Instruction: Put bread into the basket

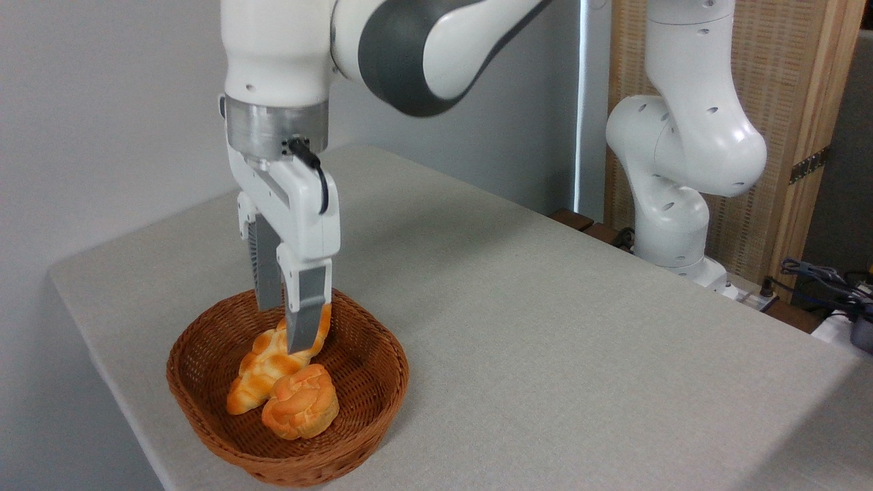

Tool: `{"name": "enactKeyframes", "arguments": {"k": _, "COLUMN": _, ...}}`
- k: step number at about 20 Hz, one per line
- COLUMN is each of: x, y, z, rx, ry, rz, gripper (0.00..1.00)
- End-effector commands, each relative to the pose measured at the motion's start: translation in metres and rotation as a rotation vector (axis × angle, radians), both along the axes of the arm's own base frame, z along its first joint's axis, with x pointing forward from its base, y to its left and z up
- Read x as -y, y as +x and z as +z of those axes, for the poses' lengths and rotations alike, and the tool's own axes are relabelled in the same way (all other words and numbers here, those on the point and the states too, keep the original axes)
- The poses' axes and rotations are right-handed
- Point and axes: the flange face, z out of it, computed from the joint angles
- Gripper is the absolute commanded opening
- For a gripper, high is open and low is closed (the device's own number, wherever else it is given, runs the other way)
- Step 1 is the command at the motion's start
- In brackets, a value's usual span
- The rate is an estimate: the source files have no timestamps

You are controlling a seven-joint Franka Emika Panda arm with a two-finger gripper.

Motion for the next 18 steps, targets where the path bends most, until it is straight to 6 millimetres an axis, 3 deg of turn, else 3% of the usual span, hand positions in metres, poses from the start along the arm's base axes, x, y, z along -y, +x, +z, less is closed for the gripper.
{"name": "enactKeyframes", "arguments": {"k": 1, "x": -0.01, "y": -0.006, "z": 0.044, "rx": -0.119, "ry": -0.008, "rz": 0.094, "gripper": 1.0}}
{"name": "enactKeyframes", "arguments": {"k": 3, "x": -0.013, "y": -0.016, "z": 0.061, "rx": -0.179, "ry": -0.011, "rz": 0.132, "gripper": 1.0}}
{"name": "enactKeyframes", "arguments": {"k": 7, "x": -0.005, "y": -0.03, "z": 0.074, "rx": -0.22, "ry": -0.016, "rz": 0.236, "gripper": 1.0}}
{"name": "enactKeyframes", "arguments": {"k": 11, "x": -0.006, "y": -0.04, "z": 0.085, "rx": -0.203, "ry": -0.02, "rz": 0.227, "gripper": 1.0}}
{"name": "enactKeyframes", "arguments": {"k": 18, "x": -0.009, "y": -0.054, "z": 0.075, "rx": -0.2, "ry": -0.021, "rz": 0.229, "gripper": 1.0}}
